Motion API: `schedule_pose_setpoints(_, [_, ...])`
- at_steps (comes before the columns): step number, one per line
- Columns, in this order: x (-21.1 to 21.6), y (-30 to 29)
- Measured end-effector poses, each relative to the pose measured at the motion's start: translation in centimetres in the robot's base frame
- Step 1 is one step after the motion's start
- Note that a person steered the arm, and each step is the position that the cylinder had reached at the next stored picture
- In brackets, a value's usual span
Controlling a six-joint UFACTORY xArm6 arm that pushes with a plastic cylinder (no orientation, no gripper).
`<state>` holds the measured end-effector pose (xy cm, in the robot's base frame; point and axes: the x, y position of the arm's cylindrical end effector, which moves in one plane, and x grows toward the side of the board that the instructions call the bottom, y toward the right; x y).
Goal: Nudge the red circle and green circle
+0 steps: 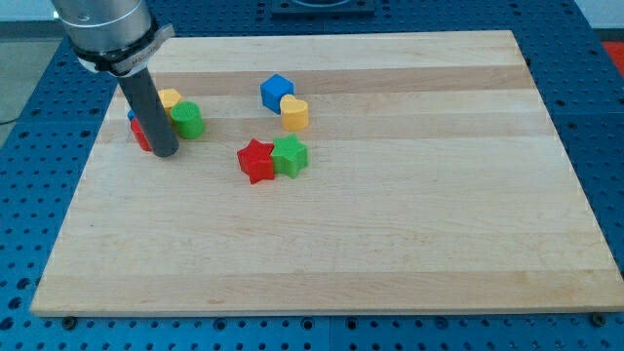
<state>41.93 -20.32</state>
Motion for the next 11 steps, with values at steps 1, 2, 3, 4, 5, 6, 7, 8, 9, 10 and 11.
schedule_pose_setpoints(1, [-0.1, 0.0])
schedule_pose_setpoints(2, [-0.2, -0.1])
schedule_pose_setpoints(3, [-1.5, 2.1])
schedule_pose_setpoints(4, [-2.3, 5.3])
schedule_pose_setpoints(5, [-2.3, 5.6])
schedule_pose_setpoints(6, [-1.7, 8.4])
schedule_pose_setpoints(7, [-3.9, 9.4])
schedule_pose_setpoints(8, [-5.9, 9.4])
schedule_pose_setpoints(9, [-6.0, 8.1])
schedule_pose_setpoints(10, [-6.0, 5.0])
schedule_pose_setpoints(11, [-6.0, 3.8])
